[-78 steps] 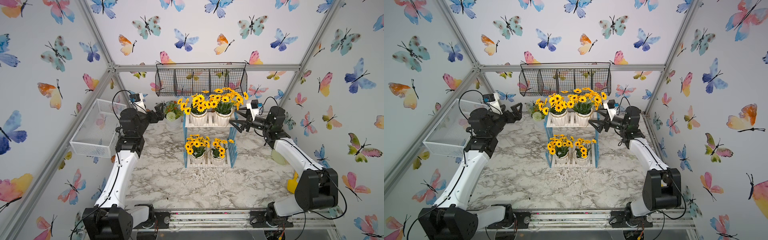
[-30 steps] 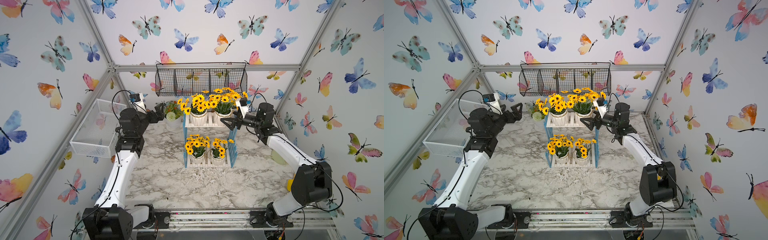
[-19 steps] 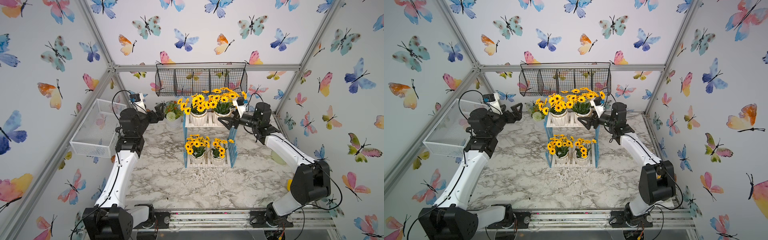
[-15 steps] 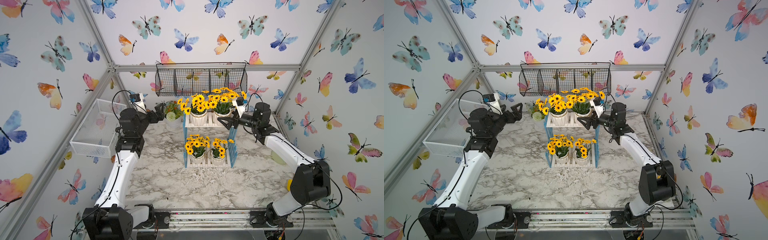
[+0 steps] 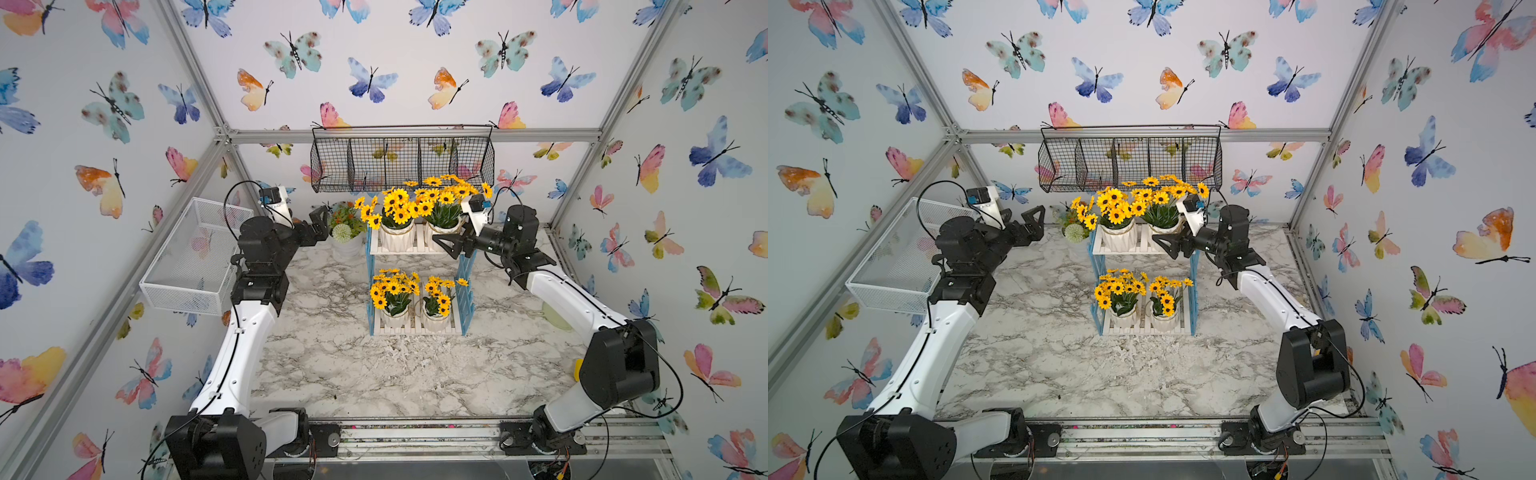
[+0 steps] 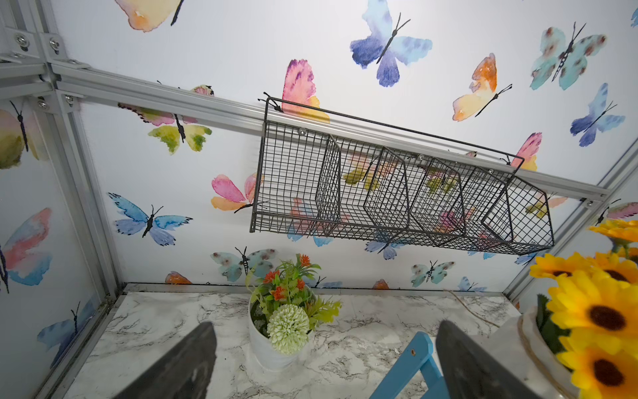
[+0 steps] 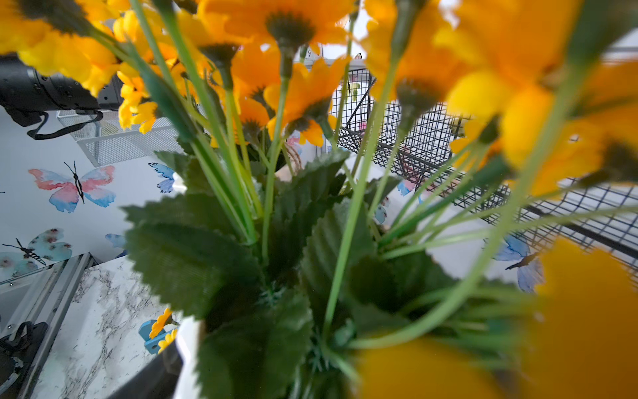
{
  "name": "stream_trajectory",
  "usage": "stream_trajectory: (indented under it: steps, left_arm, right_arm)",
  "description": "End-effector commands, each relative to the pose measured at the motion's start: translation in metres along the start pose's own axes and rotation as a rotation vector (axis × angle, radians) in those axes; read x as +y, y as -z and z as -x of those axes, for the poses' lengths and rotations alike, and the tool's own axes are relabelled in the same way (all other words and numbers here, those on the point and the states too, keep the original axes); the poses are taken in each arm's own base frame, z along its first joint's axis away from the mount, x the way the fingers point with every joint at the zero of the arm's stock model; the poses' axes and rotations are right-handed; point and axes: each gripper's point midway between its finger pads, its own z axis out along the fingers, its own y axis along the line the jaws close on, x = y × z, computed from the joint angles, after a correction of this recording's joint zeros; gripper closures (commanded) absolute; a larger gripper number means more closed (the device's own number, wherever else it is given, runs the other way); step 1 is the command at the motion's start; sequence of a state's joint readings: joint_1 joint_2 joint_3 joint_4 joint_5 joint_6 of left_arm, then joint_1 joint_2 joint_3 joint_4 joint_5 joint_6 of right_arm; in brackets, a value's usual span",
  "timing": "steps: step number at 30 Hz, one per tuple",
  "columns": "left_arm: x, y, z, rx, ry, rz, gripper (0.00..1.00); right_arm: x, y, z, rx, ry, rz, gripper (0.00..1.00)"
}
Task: Take the sunflower pots off the shelves
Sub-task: Pick up the sunflower pot from the shelf.
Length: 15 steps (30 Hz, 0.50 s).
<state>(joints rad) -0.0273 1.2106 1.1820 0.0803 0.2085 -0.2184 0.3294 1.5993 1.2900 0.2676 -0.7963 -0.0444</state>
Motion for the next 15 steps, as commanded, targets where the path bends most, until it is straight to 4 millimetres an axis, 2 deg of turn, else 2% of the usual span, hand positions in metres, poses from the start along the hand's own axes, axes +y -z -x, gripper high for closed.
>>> stream_trajectory:
  steps: [1,7,15]
  left_arm:
    - [-0.0039,0.0056,0.0078,-0.033,-0.008,-0.017,0.02]
    - [-0.0032,0.0061,0.0072,-0.032,-0.01,-0.014,0.02]
    - [-0.0032,0.0077,0.0069,-0.033,-0.011,-0.013,0.02]
  right_arm:
    - [0.0007,-0.0048,-0.0046,0.027,-0.006,0.0,0.22]
    - [0.003,-0.0025,-0.0054,0.039,0.002,0.001,0.3]
    - [0.01,-0.0001,-0.0076,0.043,0.001,0.028,0.57]
